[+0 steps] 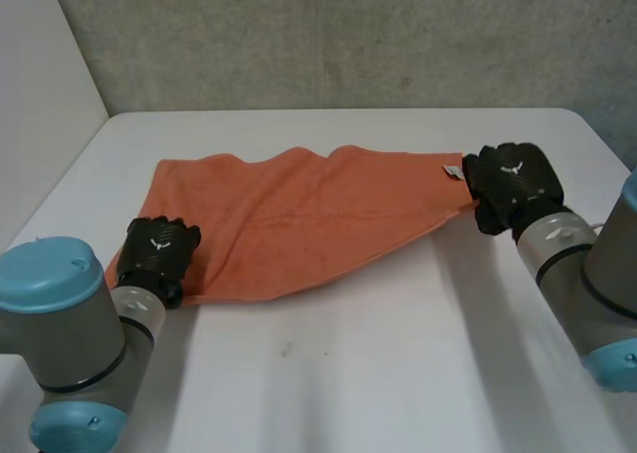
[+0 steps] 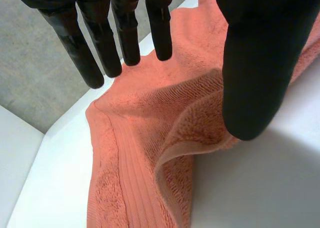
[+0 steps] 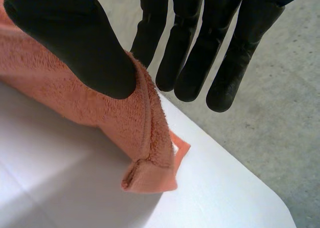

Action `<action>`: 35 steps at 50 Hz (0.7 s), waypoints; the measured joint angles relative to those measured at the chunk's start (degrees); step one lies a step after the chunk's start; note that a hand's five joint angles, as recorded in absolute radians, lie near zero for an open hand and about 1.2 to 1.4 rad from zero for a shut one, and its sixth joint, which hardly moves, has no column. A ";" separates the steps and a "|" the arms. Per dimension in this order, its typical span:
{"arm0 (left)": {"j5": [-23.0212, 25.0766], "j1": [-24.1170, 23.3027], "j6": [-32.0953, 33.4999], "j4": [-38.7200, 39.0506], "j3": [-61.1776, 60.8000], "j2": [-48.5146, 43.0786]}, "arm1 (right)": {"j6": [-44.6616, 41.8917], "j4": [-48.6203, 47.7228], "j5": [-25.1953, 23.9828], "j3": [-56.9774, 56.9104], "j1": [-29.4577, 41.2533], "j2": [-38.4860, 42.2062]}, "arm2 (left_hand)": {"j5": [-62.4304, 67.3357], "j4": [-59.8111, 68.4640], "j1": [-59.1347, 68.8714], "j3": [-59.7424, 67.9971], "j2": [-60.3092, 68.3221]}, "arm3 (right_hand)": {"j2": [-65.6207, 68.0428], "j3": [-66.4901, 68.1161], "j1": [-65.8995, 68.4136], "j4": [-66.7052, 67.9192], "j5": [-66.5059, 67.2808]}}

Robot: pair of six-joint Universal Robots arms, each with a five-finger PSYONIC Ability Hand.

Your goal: Fold the laundry

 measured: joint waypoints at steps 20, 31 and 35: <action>2.60 4.68 -13.13 -12.29 -1.80 3.43 | 1.91 7.78 0.55 -6.81 1.02 -8.98 | -2.61 -2.41 -2.57 -2.47 -2.56 | 0.00 0.00 0.00 0.00 0.00; 5.61 5.36 -14.29 -12.52 -1.77 3.06 | 5.38 10.08 0.61 -9.51 2.40 -11.68 | -0.04 -0.03 -0.58 -0.22 -0.21 | 0.00 0.00 0.00 0.00 0.00; 5.71 6.64 -14.14 -12.02 -1.75 2.66 | 6.14 11.10 0.57 -10.88 2.65 -12.98 | 1.59 1.63 1.16 1.51 1.51 | 0.00 0.00 0.00 0.00 0.00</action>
